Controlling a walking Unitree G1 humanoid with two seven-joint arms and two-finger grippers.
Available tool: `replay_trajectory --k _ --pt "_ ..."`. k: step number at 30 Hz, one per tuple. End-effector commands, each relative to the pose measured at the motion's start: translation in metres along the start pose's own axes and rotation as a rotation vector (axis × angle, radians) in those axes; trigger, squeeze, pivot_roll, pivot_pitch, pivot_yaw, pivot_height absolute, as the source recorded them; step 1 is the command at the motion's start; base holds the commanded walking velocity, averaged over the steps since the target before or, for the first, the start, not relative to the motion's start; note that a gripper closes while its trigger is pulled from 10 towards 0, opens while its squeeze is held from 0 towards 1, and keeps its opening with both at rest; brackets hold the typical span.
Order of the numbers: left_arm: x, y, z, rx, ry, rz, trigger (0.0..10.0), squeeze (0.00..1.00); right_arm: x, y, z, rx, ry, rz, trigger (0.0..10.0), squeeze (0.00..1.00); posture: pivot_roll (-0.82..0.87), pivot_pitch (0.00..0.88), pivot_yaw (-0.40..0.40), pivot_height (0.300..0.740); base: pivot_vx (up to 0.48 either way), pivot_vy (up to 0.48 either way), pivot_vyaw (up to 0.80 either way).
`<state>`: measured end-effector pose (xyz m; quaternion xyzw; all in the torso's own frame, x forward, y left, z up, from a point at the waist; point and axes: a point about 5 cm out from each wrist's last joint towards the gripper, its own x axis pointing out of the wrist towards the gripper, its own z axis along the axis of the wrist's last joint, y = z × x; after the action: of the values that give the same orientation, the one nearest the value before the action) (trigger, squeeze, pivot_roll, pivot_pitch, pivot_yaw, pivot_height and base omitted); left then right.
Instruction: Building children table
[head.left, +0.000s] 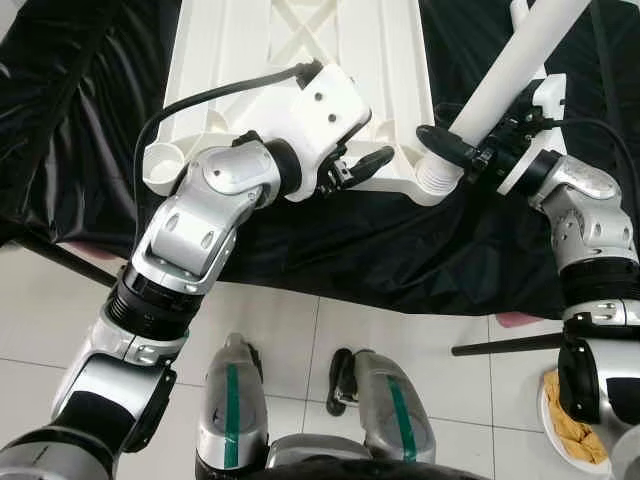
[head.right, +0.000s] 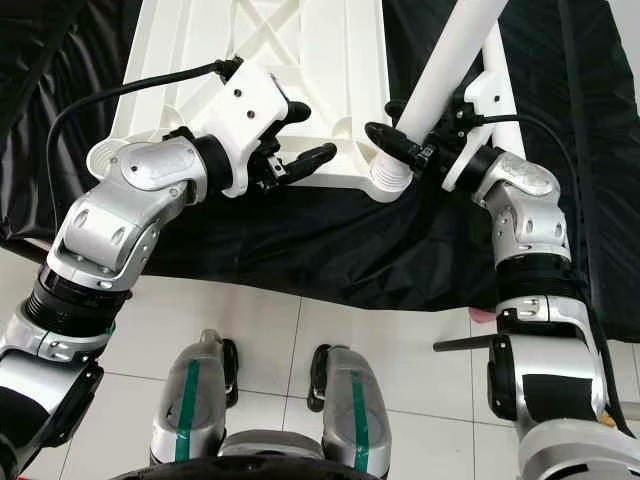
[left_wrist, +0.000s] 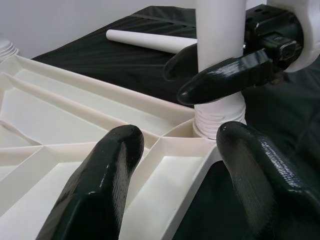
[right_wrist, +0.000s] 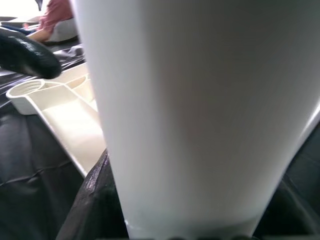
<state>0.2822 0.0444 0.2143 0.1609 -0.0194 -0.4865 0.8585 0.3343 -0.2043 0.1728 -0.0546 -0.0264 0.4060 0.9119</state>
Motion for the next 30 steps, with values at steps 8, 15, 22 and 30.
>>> replay_trajectory --k 8,15,22,30 --pt "0.0 0.001 0.005 -0.003 -0.015 0.007 10.0 0.0 0.006 0.002 -0.033 0.031 0.129 -0.29 0.0 0.0 0.08 0.096 -0.049 0.74 0.0 0.0 0.0" --pt "0.001 0.0 0.005 -0.005 -0.017 0.004 10.0 0.0 0.015 0.014 -0.043 0.093 0.134 -0.358 0.0 0.0 0.07 0.096 -0.045 0.74 0.0 0.0 0.0" --pt "0.001 0.0 0.005 -0.003 -0.016 0.003 10.0 0.0 0.014 0.011 -0.047 0.125 0.15 -0.451 0.0 0.0 0.07 0.097 -0.044 0.74 0.0 0.0 0.0" --pt "0.001 0.0 0.005 -0.003 -0.018 0.005 10.0 0.0 0.015 0.01 -0.051 0.148 0.175 -0.57 0.0 0.0 0.08 0.093 -0.05 0.74 0.0 0.0 0.0"
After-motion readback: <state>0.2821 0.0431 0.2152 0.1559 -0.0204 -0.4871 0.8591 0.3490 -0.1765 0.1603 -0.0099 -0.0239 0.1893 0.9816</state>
